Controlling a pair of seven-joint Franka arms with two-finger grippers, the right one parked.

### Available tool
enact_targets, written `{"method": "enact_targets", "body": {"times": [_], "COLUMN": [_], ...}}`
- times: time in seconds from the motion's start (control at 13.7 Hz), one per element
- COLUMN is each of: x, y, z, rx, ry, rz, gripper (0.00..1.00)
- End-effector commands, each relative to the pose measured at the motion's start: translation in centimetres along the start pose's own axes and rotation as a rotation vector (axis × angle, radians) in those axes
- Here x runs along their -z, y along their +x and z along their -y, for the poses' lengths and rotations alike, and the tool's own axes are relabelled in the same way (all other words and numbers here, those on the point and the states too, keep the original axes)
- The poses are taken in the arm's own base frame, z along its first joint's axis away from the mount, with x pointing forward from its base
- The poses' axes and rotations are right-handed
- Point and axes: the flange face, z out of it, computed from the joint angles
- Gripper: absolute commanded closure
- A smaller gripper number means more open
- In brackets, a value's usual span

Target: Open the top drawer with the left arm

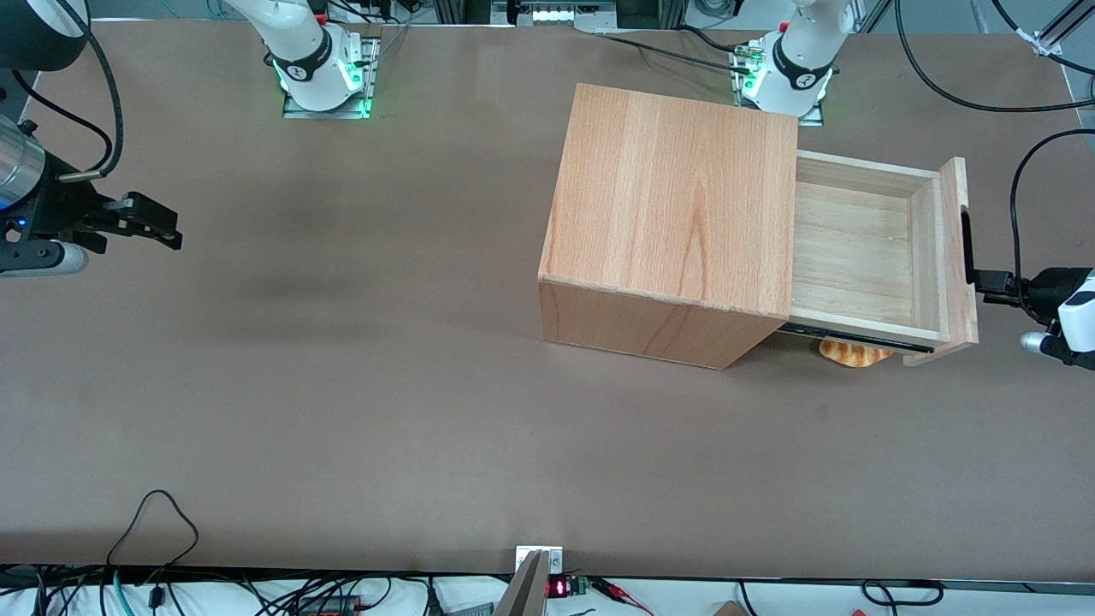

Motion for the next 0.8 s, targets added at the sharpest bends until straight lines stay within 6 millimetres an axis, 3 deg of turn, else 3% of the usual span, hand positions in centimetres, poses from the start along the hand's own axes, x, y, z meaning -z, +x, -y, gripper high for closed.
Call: {"method": "enact_targets", "body": {"times": [0.0, 0.29, 0.44, 0.73], "x": [1.1, 1.3, 3.5, 3.8], "y": [0.1, 0.1, 0.0, -0.2], "z": [2.2, 1.6, 1.1, 0.9], "rx": [-0.016, -0.024, -0.029, -0.029], "ry": [0.037, 0.022, 0.045, 0.033], "rz": [-0.028, -0.021, -0.048, -0.035], "gripper": [0.0, 0.0, 0.0, 0.0]}}
